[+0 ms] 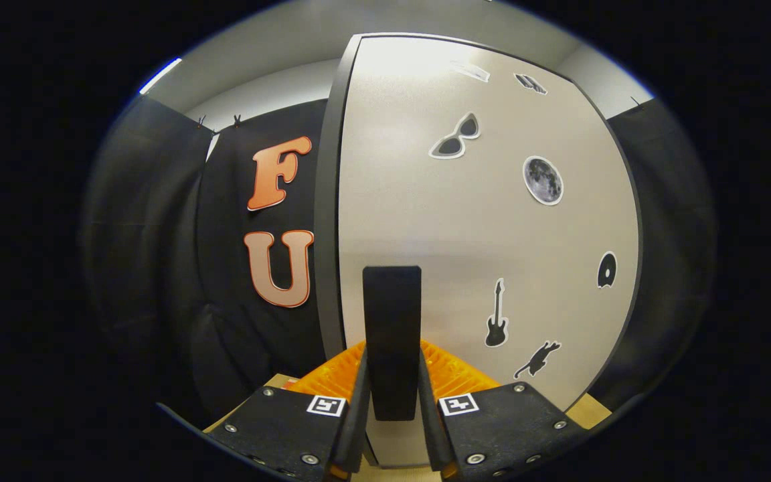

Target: Open the shoe cabinet door, grab the shoes and put them into the shoe cabinet, then close the shoe cabinet door.

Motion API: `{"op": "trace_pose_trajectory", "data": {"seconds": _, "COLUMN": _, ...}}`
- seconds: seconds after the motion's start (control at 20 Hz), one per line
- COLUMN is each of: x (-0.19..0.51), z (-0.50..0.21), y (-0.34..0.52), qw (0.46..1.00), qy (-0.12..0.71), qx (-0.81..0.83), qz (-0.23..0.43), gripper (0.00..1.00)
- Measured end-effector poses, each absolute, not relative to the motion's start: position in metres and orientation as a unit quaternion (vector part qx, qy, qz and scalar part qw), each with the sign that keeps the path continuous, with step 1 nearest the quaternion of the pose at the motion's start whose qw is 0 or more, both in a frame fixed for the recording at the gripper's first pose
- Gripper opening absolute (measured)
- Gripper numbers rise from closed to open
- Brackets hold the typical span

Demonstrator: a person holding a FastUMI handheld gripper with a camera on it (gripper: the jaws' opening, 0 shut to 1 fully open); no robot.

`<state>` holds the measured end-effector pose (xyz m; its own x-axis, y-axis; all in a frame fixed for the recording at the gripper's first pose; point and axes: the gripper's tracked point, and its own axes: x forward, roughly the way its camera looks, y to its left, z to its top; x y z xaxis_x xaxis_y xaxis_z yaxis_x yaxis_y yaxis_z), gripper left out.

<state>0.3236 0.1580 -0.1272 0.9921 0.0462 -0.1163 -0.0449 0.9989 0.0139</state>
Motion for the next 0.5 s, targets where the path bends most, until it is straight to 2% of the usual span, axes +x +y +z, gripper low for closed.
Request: {"op": "trace_pose_trajectory", "data": {"seconds": 0.5, "x": 0.3203, "z": -0.1327, "y": 0.1580, "qw": 0.993, "qy": 0.114, "qx": 0.028, "qz": 0.018, "gripper": 0.24}}
